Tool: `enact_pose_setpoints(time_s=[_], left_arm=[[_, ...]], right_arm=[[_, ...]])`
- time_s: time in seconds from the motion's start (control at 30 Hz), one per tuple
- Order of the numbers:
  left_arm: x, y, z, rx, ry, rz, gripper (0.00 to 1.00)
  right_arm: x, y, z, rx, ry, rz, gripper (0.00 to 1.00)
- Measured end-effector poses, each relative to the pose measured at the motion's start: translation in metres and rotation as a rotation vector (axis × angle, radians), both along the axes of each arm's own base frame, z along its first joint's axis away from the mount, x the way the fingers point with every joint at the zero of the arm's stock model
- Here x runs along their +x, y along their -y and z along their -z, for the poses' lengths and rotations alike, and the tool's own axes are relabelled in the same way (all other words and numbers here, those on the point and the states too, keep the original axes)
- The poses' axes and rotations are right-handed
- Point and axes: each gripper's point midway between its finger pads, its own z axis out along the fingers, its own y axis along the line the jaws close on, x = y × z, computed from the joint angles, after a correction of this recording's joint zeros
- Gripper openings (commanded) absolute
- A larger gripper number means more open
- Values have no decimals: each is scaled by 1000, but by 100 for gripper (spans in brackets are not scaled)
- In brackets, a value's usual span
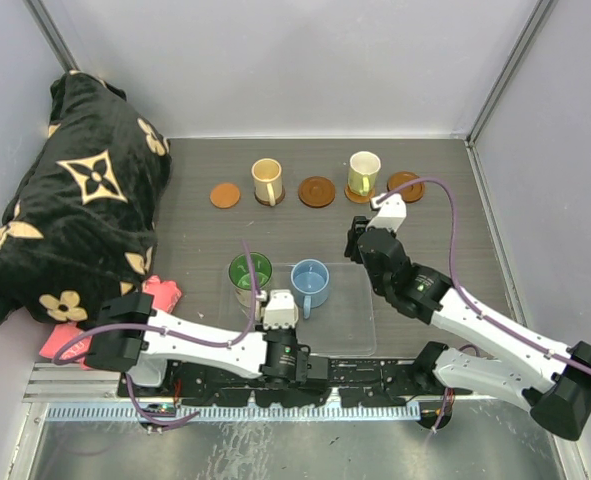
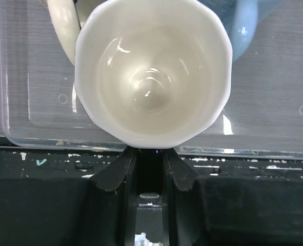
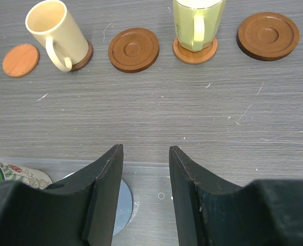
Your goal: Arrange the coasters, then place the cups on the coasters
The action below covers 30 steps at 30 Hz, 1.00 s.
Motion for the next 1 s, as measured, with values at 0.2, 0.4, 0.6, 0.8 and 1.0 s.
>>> enact_pose_setpoints(time_s=[0.2, 0.4, 0.6, 0.8, 1.0], left_arm=[[-14, 21, -21, 33, 15, 49, 0], [-22, 25, -34, 29, 34, 76, 0], [-24, 11, -42, 49, 42, 61, 0], [-18, 1, -84, 27, 74, 44, 0], [-10, 11, -153, -168, 114, 52, 0]], right_arm=[[-1, 1, 5, -4, -8, 1, 47], [-1, 1, 3, 7, -4, 4, 47], [-2, 3, 0, 12, 4, 12, 47], [0, 5, 1, 3, 6, 25, 47], [3, 4, 2, -24, -15, 42, 47]])
